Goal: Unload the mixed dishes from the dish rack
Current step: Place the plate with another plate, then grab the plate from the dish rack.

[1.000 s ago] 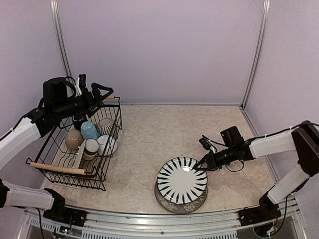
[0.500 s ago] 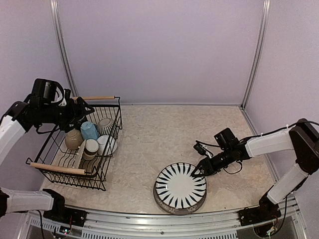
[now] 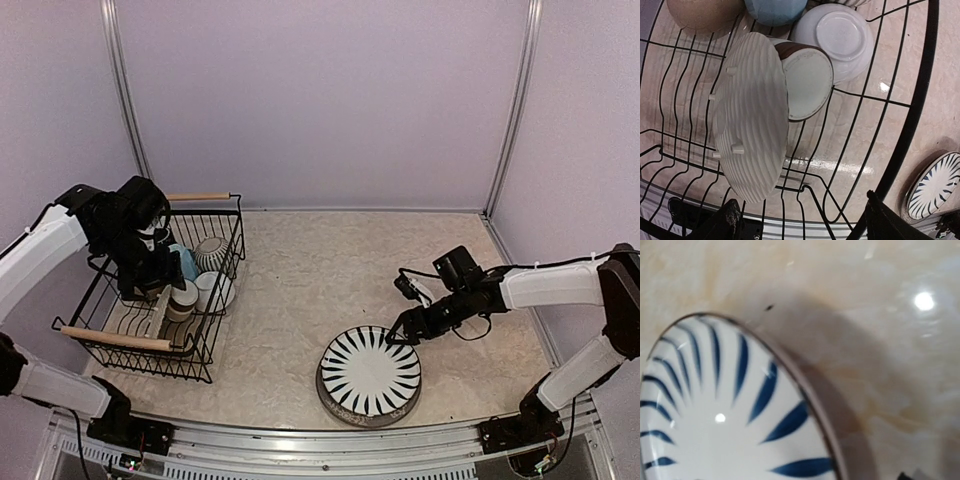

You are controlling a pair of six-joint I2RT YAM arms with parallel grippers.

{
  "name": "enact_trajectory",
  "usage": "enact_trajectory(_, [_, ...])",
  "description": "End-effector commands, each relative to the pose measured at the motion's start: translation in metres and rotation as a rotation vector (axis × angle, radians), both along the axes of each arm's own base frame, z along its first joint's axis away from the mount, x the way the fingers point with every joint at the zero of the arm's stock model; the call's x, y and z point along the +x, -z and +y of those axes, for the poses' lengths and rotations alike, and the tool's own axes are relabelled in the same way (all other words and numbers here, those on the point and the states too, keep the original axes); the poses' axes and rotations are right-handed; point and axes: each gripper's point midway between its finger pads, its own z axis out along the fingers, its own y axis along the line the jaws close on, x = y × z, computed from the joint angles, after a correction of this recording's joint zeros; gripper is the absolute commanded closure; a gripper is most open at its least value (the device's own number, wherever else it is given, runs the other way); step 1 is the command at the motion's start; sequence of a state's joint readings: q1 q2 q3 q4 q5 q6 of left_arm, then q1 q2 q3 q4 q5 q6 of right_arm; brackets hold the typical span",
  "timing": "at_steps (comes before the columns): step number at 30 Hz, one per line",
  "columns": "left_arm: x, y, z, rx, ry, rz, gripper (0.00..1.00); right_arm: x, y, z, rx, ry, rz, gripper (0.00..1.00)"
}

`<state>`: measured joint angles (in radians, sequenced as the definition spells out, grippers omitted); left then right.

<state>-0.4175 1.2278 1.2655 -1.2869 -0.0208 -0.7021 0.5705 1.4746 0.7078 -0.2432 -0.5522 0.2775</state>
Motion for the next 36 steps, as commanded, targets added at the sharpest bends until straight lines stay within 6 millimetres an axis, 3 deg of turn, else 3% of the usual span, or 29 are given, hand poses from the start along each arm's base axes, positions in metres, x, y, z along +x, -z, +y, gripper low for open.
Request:
enact_trajectory(1, [-0.008, 0.021, 0.026, 0.204, -0.021, 0.122, 0.20, 0.015, -0.006, -0.012, -0.068, 0.062, -0.071, 0.18])
enact_trajectory(8, [0.009, 0.044, 0.037, 0.297, -0.021, 0.174, 0.27, 0.024, -0.019, -0.013, -0.060, 0.105, -0.117, 0.15])
enact_trajectory(13, [0.017, 0.056, 0.037, 0.300, -0.010, 0.200, 0.42, 0.035, -0.033, -0.021, -0.078, 0.169, -0.176, 0.14])
enact_trajectory(17, [0.017, 0.062, 0.039, 0.310, -0.011, 0.220, 0.47, 0.041, -0.046, -0.024, -0.066, 0.209, -0.225, 0.13])
enact_trajectory(22, [0.013, 0.061, 0.046, 0.327, -0.028, 0.230, 0.57, 0.046, -0.060, -0.022, -0.032, 0.223, -0.262, 0.12])
enact_trajectory(28, [0.005, 0.052, 0.058, 0.315, -0.069, 0.219, 0.65, 0.048, -0.062, -0.020, -0.023, 0.222, -0.269, 0.12])
enact_trajectory(36, [0.008, 0.046, 0.068, 0.291, -0.101, 0.192, 0.77, 0.052, -0.066, -0.017, -0.014, 0.228, -0.276, 0.12])
